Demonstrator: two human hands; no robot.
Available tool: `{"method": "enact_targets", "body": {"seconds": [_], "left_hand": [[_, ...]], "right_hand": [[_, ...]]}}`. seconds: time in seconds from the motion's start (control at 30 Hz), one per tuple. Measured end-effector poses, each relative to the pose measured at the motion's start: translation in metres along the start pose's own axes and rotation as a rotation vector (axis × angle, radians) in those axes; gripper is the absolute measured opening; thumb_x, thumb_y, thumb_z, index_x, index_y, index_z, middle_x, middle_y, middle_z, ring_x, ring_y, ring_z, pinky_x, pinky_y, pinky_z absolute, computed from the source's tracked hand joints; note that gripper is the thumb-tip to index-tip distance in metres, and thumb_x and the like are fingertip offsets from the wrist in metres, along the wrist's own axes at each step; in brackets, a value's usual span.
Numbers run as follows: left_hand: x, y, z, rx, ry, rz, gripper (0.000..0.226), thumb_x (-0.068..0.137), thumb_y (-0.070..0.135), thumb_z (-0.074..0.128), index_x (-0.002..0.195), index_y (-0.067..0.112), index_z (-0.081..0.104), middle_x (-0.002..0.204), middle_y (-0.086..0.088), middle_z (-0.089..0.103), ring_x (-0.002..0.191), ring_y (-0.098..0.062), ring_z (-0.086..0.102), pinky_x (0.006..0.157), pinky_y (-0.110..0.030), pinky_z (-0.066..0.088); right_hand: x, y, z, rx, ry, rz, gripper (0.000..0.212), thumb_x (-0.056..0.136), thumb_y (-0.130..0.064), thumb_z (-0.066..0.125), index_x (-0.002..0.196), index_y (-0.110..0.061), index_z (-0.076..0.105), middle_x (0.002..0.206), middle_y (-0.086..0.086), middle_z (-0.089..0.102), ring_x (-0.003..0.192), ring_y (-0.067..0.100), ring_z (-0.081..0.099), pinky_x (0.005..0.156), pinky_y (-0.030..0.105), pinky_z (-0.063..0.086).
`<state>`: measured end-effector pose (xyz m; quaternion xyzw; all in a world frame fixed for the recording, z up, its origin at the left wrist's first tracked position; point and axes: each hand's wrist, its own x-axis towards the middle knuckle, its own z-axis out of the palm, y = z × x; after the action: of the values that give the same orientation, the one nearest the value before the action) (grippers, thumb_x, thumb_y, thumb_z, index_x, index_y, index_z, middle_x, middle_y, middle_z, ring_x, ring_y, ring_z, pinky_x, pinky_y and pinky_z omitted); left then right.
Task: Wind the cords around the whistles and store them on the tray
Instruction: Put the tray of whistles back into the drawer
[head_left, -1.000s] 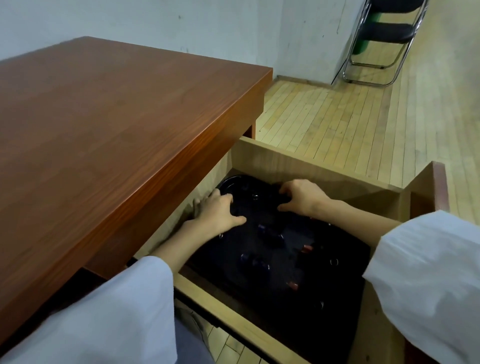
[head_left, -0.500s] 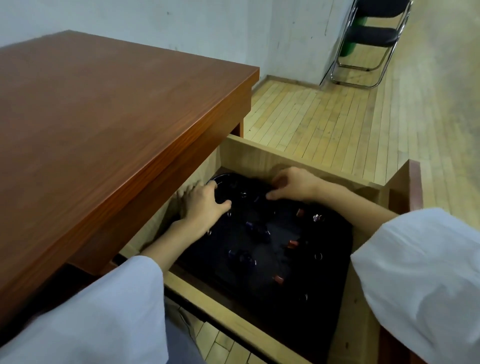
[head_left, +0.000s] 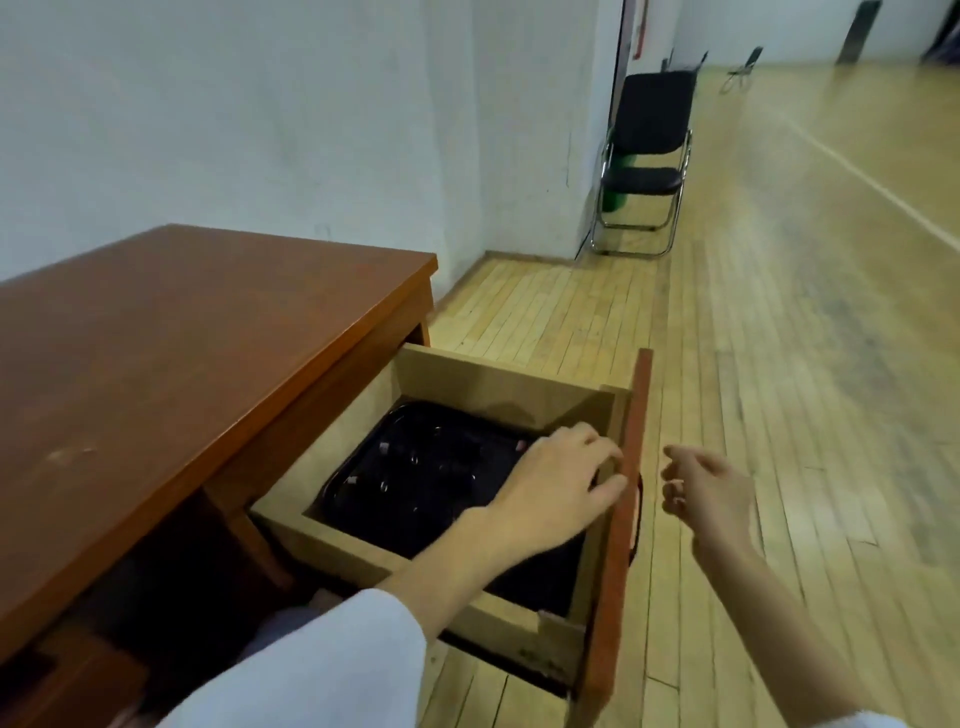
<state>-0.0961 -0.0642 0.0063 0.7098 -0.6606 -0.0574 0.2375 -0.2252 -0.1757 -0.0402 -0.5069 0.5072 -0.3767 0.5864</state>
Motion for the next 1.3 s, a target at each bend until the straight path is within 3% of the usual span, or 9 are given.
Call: {"method": "enact_targets", "body": {"seconds": [0.1, 0.2, 0.27, 0.4, 0.67, 0.83, 0.97, 1.07, 1.3], "left_hand": [[-0.010, 0.032, 0.020, 0.179, -0.028, 0.093, 0.035, 0.092, 0.029, 0.051, 0.121, 0.012, 0.058, 0.126, -0.006, 0.050, 0.113, -0.022, 0.046, 0.098, -0.039, 0.040], [-0.018, 0.030, 0.026, 0.167, 0.003, 0.031, 0.033, 0.092, 0.026, 0.051, 0.121, 0.014, 0.060, 0.130, -0.004, 0.048, 0.114, -0.021, 0.046, 0.100, -0.038, 0.038], [-0.019, 0.027, 0.025, 0.204, 0.011, 0.017, 0.033, 0.092, 0.028, 0.050, 0.122, 0.018, 0.061, 0.131, -0.001, 0.049, 0.113, -0.021, 0.047, 0.098, -0.039, 0.036], [-0.024, 0.014, 0.013, 0.340, -0.003, -0.007, 0.034, 0.094, 0.031, 0.045, 0.123, 0.021, 0.060, 0.133, -0.001, 0.049, 0.114, -0.021, 0.047, 0.097, -0.041, 0.036], [-0.045, -0.035, -0.026, 0.706, -0.100, -0.141, 0.040, 0.100, 0.026, 0.034, 0.139, 0.024, 0.041, 0.151, 0.001, 0.032, 0.126, -0.027, 0.039, 0.101, -0.042, 0.030], [-0.057, -0.084, -0.045, 0.848, -0.095, -0.163, 0.044, 0.098, 0.019, 0.044, 0.141, 0.020, 0.036, 0.152, -0.004, 0.030, 0.129, -0.028, 0.036, 0.104, -0.040, 0.031], [-0.066, -0.118, -0.066, 0.980, -0.161, -0.189, 0.053, 0.095, 0.016, 0.049, 0.144, 0.018, 0.030, 0.154, -0.011, 0.023, 0.143, -0.031, 0.014, 0.118, -0.044, 0.006], [-0.073, -0.136, -0.084, 1.132, -0.280, -0.205, 0.058, 0.097, 0.017, 0.044, 0.148, 0.014, 0.017, 0.157, -0.016, 0.007, 0.145, -0.034, -0.005, 0.115, -0.047, -0.009], [-0.083, -0.156, -0.096, 1.260, -0.300, -0.250, 0.059, 0.097, 0.022, 0.043, 0.147, 0.005, 0.016, 0.156, -0.022, 0.004, 0.143, -0.039, -0.009, 0.112, -0.048, -0.013]], "right_hand": [[-0.017, 0.047, -0.003, -0.045, -0.100, 0.167, 0.031, 0.092, -0.025, 0.057, 0.108, 0.000, 0.057, 0.088, 0.018, 0.060, 0.069, 0.024, 0.058, 0.052, 0.029, 0.047], [-0.025, 0.066, 0.009, 0.022, -0.130, 0.252, 0.031, 0.092, -0.025, 0.057, 0.106, 0.003, 0.057, 0.092, 0.018, 0.060, 0.073, 0.023, 0.058, 0.050, 0.026, 0.046], [-0.023, 0.071, 0.014, 0.143, -0.110, 0.344, 0.029, 0.091, -0.020, 0.058, 0.109, 0.003, 0.055, 0.090, 0.018, 0.060, 0.068, 0.021, 0.056, 0.042, 0.024, 0.044], [-0.015, 0.073, 0.033, 0.295, -0.245, 0.534, 0.035, 0.090, -0.023, 0.060, 0.113, 0.003, 0.057, 0.080, 0.014, 0.058, 0.059, 0.017, 0.053, 0.034, 0.018, 0.043], [-0.022, 0.063, 0.121, 0.266, -0.351, 0.612, 0.025, 0.093, -0.022, 0.055, 0.108, -0.002, 0.059, 0.084, 0.013, 0.057, 0.065, 0.019, 0.056, 0.035, 0.021, 0.048], [-0.024, 0.051, 0.179, 0.229, -0.442, 0.666, 0.020, 0.095, -0.019, 0.052, 0.104, -0.002, 0.056, 0.083, 0.013, 0.055, 0.068, 0.022, 0.057, 0.033, 0.022, 0.048], [-0.022, 0.049, 0.225, 0.154, -0.503, 0.700, 0.022, 0.096, -0.017, 0.049, 0.112, -0.003, 0.055, 0.087, 0.012, 0.054, 0.067, 0.023, 0.056, 0.031, 0.022, 0.046], [-0.020, 0.048, 0.260, 0.111, -0.565, 0.723, 0.026, 0.097, -0.015, 0.046, 0.118, -0.004, 0.055, 0.101, 0.014, 0.054, 0.065, 0.021, 0.054, 0.032, 0.025, 0.048], [-0.024, 0.040, 0.300, 0.153, -0.585, 0.824, 0.012, 0.095, -0.012, 0.049, 0.095, -0.005, 0.058, 0.086, 0.014, 0.051, 0.061, 0.021, 0.052, 0.031, 0.031, 0.049]]}}
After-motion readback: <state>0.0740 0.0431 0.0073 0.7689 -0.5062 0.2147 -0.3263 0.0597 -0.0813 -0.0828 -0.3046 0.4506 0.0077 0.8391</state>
